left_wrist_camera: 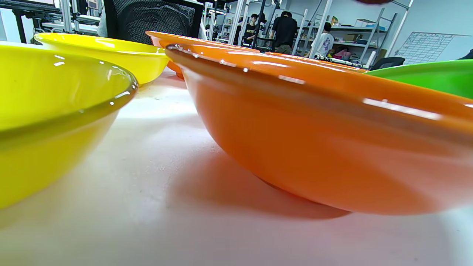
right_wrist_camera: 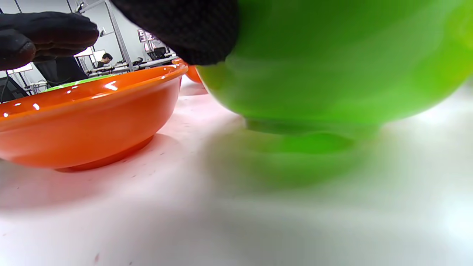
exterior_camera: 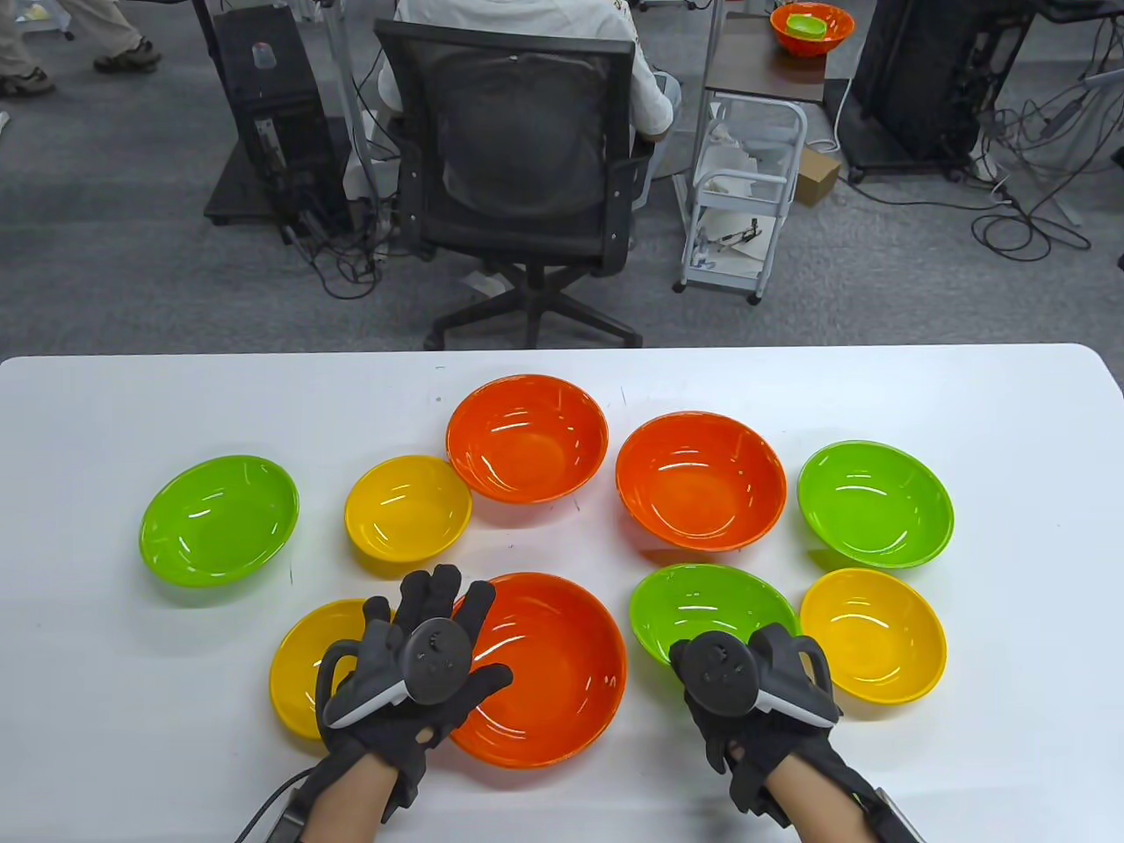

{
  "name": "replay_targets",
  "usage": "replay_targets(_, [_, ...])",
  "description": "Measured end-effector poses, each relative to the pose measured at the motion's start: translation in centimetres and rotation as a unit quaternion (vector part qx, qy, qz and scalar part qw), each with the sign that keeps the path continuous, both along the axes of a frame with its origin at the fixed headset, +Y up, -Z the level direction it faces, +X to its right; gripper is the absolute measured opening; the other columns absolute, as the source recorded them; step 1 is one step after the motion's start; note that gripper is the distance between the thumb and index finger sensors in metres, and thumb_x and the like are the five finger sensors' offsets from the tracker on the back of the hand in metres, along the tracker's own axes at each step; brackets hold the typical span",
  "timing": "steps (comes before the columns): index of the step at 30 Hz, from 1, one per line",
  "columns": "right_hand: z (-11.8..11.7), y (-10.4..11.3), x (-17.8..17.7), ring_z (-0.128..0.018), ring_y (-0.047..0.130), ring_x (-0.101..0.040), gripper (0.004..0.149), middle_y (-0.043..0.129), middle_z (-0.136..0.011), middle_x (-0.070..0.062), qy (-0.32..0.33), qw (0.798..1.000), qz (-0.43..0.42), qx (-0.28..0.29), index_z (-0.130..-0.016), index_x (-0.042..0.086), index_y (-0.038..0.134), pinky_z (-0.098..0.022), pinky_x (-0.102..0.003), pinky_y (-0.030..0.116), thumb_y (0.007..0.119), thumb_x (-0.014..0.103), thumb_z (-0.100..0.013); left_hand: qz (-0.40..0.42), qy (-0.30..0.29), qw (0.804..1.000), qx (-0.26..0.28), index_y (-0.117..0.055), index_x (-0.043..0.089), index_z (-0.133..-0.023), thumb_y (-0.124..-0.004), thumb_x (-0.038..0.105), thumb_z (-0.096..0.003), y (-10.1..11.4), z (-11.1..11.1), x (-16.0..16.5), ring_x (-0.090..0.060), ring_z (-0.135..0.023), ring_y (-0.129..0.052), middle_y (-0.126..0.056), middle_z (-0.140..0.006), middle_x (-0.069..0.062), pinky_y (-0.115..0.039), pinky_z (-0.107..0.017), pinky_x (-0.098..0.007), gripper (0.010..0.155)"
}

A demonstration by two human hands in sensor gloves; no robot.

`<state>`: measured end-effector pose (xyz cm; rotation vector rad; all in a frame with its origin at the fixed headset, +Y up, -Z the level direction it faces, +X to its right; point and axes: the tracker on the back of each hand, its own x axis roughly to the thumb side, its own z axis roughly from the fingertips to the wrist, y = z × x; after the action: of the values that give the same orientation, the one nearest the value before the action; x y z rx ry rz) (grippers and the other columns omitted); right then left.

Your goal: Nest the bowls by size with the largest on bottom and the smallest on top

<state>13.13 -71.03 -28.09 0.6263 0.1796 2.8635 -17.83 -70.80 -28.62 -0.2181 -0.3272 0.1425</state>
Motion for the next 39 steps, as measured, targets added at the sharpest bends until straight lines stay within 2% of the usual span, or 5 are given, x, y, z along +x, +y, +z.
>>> replay_targets(9, [-0.3,0.5,1.0,-0.064,0.089,-0.048,0.048,0.090,-0.074,-0.022,-0.016,0.999,-0.031,0.038,-0.090,-0.003,0.076,-0.050,-0.063,0.073,0.080,0.016,-0.046,0.004,0.002,1.000,0.000,-0.018,0.031,-0.116,-0.055,0.068,-0.0473,0.0,0.0,-0.1,-0.048,-0.113,-0.015,-0.009,-0.121,-0.015,-0.022,-0.073,-0.076,0.086])
replay_targets(17, [-0.4,1.6,1.9,-0.061,0.092,-0.046,0.047,0.092,-0.071,-0.020,-0.015,0.992,-0.112,0.056,-0.088,-0.002,0.078,-0.048,-0.062,0.075,0.081,0.018,-0.046,0.012,0.004,1.000,0.003,-0.017,0.031,-0.116,-0.056,0.068,-0.0473,0.1,0.0,-0.5,-0.048,-0.113,-0.015,-0.009,-0.121,-0.015,-0.022,-0.073,-0.076,0.086])
replay_targets(29, [-0.5,4.7,2.7,-0.059,0.093,-0.046,0.047,0.093,-0.070,-0.020,-0.016,0.963,-0.231,0.136,-0.087,-0.001,0.081,-0.047,-0.061,0.076,0.083,0.021,-0.046,0.021,0.015,1.000,0.003,-0.017,0.031,-0.116,-0.056,0.067,-0.0476,0.2,-0.1,-1.1,-0.048,-0.113,-0.015,-0.009,-0.121,-0.015,-0.022,-0.073,-0.076,0.086])
replay_targets(35, [-1.4,5.9,3.0,-0.059,0.094,-0.046,0.046,0.095,-0.068,-0.019,-0.030,0.945,-0.296,0.137,-0.086,-0.001,0.083,-0.046,-0.061,0.077,0.084,0.021,-0.046,0.031,0.017,0.999,0.006,-0.017,0.031,-0.116,-0.056,0.067,-0.0477,0.4,-0.2,-1.3,-0.048,-0.113,-0.015,-0.009,-0.121,-0.015,-0.022,-0.073,-0.075,0.086])
replay_targets(39, [-2.6,6.7,2.8,-0.060,0.093,-0.046,0.045,0.095,-0.068,-0.020,-0.051,0.940,-0.302,0.149,-0.086,0.000,0.084,-0.048,-0.062,0.076,0.084,0.020,-0.046,0.034,0.019,0.999,0.004,-0.018,0.031,-0.116,-0.056,0.067,-0.0478,0.4,-0.2,-1.5,-0.048,-0.113,-0.015,-0.009,-0.121,-0.015,-0.022,-0.073,-0.075,0.086])
